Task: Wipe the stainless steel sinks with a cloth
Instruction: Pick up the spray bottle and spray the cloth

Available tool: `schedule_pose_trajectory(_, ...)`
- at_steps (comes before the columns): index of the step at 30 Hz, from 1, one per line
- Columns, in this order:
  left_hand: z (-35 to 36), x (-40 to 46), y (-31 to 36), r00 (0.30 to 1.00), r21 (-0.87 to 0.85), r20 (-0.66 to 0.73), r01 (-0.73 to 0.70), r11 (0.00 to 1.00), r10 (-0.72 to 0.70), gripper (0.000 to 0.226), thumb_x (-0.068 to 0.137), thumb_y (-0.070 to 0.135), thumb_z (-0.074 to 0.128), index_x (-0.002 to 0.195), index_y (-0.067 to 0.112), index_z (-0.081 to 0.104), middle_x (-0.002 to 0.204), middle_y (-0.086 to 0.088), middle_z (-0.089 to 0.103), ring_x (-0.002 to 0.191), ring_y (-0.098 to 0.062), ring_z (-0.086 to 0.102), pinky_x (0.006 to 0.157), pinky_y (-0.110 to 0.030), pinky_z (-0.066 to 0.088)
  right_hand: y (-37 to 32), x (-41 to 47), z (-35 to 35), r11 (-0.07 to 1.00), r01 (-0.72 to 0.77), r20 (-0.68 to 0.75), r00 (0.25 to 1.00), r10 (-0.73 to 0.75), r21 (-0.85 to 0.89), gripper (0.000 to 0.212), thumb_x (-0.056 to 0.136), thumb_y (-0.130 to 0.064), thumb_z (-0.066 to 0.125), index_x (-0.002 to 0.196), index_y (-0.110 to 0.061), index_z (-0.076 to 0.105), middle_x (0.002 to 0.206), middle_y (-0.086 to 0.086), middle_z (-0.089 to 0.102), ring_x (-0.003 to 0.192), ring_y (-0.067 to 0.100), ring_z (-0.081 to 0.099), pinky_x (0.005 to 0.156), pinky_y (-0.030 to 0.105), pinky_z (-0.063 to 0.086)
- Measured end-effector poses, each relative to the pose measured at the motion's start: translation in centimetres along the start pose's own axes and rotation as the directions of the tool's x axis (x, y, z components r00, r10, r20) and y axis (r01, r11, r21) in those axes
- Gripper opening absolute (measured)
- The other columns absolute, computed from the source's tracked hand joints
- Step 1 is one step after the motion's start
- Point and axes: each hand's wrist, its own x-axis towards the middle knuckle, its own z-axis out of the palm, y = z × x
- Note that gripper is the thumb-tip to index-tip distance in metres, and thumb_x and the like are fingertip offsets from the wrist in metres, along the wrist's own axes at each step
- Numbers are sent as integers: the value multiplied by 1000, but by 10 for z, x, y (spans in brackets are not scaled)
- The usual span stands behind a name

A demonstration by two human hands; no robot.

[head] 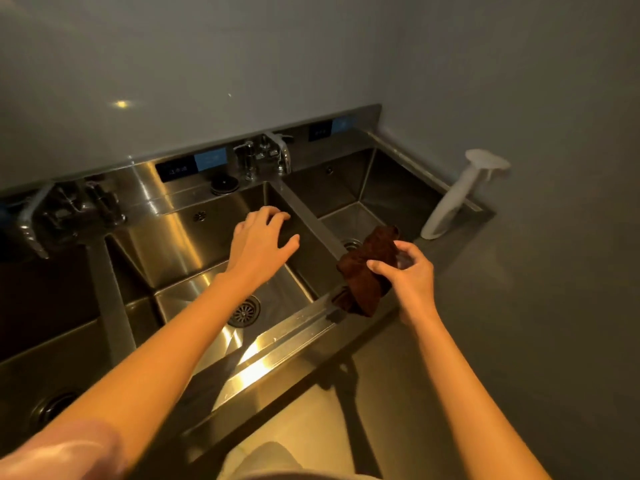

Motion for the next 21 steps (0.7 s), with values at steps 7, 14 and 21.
schedule_pose_trajectory(7,24,16,75,994,93,46,-108,990,104,52,91,43,54,133,13,51,133,-9,49,124,-29,44,99,-45,38,8,4,-82,1000,-14,-63,998,15,22,51,65,-3,84,105,-24,61,94,-14,64,78,-9,63,61,4,49)
schedule_pose_trajectory(14,66,25,137,981,117,100,-178,977,167,53,90,46,53,134,16,50,135,-8,49,124,-28,44,100,-46,37,17,14,-154,998,-30,-138,990,38,57,47,66,3,81,100,-21,60,91,-11,64,77,-6,61,59,5,49)
schedule_pose_trajectory(21,109,59,187,958,131,147,-265,955,245,54,90,49,51,134,17,49,136,-8,47,127,-27,43,103,-47,36,25,38,-201,991,-81,-234,967,104,107,51,68,1,81,112,-15,61,116,13,66,105,24,64,85,32,55)
